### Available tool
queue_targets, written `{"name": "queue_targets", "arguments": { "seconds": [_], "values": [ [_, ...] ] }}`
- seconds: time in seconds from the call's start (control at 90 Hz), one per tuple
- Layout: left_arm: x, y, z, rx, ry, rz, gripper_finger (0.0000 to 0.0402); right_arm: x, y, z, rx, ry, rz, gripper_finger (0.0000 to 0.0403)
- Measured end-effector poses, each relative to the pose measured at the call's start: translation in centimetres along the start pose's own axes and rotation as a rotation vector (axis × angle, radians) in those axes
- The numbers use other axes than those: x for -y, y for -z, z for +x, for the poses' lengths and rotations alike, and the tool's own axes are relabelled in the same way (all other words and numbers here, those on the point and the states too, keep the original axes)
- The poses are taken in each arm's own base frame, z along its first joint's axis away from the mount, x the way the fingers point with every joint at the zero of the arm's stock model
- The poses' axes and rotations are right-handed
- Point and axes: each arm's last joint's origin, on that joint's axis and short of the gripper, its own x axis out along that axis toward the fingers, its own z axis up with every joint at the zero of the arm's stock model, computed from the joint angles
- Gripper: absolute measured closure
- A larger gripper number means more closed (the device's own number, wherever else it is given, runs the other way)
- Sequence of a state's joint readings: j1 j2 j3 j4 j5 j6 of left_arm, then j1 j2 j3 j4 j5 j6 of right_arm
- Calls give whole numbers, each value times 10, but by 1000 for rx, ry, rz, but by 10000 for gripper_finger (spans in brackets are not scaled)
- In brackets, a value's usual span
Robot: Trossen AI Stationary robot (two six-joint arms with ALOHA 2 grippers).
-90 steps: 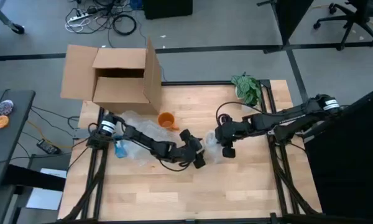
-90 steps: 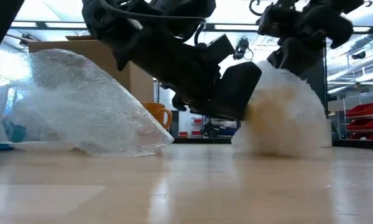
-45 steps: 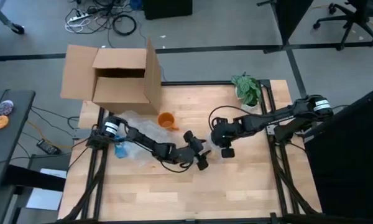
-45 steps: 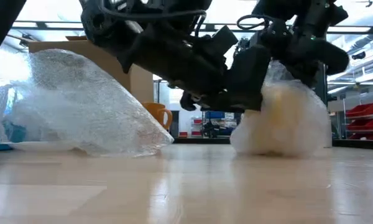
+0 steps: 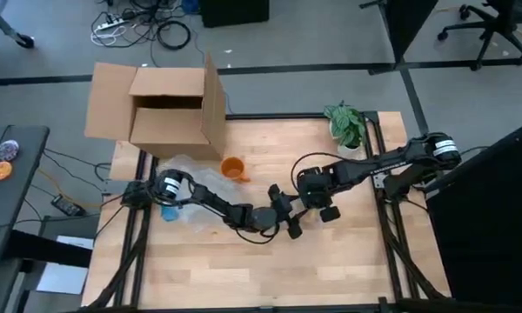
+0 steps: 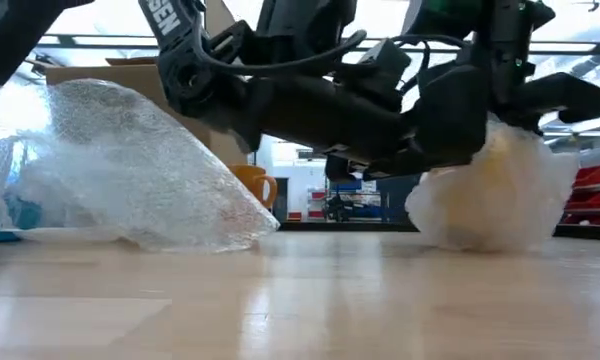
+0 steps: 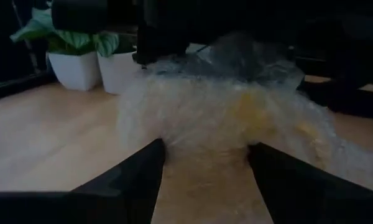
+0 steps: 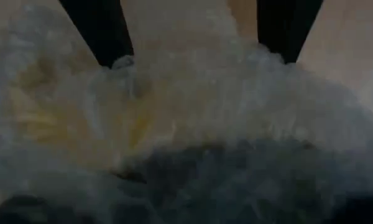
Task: Wrap mug
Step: Wrap the yellow mug using the transparent bubble wrap
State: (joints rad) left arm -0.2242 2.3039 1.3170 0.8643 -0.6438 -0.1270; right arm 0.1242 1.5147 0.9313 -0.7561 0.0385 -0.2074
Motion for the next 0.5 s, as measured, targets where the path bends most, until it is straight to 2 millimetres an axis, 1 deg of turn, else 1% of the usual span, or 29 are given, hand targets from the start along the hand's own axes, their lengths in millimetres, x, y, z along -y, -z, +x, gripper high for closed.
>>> {"name": "queue_targets", "arguments": {
  "seconds": [0.144, 0.2, 0.267, 0.389, 0.5],
  "values": [
    [6, -4, -8, -4, -5, 138, 179, -2, -1, -24, 63, 6, 10, 330],
    [8, -5, -9, -10, -1, 164, 179, -4, -2, -36, 108, 9, 3, 330],
    [8, -4, -9, -19, 1, 173, 179, -6, -3, -46, 140, 11, -5, 330],
    [6, 2, -8, -74, -8, 203, 179, -6, -6, -57, 202, 26, 4, 330],
    [7, -1, -9, -70, -8, 201, 179, -7, -5, -58, 192, 25, 12, 330]
  ]
}}
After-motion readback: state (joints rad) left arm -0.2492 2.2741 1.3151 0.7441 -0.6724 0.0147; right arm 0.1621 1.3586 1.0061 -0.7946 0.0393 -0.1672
